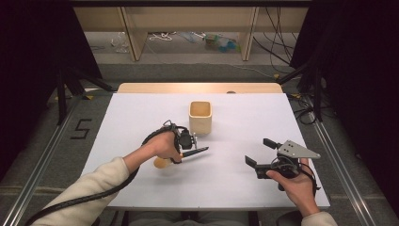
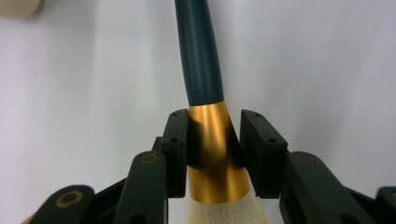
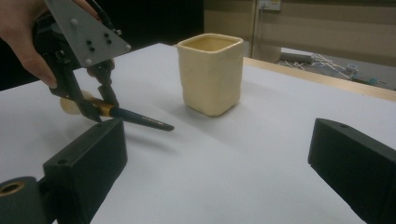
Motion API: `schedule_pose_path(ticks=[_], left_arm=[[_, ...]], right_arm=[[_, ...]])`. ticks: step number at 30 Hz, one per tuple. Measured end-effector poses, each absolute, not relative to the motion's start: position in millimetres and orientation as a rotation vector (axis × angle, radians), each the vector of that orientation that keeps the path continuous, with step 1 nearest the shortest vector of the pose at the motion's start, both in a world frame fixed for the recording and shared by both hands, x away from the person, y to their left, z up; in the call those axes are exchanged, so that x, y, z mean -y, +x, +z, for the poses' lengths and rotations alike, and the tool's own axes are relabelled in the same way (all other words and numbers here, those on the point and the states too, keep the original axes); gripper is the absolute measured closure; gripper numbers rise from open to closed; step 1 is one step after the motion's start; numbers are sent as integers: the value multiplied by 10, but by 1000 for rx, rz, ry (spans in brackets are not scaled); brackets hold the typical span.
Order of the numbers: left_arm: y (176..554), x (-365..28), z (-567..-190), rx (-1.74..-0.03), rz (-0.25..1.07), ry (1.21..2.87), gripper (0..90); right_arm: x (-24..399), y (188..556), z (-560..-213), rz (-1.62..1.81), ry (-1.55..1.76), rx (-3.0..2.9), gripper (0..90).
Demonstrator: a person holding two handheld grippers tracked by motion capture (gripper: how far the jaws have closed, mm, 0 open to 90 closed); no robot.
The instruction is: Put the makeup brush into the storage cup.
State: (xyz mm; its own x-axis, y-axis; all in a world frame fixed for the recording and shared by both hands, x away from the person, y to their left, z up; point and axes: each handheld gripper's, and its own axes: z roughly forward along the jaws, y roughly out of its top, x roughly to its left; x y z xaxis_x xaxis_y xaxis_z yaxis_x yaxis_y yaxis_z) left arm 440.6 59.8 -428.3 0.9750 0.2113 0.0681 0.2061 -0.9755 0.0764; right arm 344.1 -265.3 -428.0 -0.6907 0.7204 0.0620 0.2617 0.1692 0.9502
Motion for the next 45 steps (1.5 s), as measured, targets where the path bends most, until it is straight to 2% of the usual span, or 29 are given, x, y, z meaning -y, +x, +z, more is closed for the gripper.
schedule_pose_path(ticks=[15,21,45], left_arm=[[4328,-586,-4191,-244,103,3024,636],[4302,-564,-4140,-233,91,3012,636],[4215,-440,-4022,-165,61,3008,636]], right_arm=[[2492,3490,-4311,1530,764,-2139,65],[2449,3535,-4325,1487,748,-2212,95],[2274,3671,-4344,1432,724,-2268,87]])
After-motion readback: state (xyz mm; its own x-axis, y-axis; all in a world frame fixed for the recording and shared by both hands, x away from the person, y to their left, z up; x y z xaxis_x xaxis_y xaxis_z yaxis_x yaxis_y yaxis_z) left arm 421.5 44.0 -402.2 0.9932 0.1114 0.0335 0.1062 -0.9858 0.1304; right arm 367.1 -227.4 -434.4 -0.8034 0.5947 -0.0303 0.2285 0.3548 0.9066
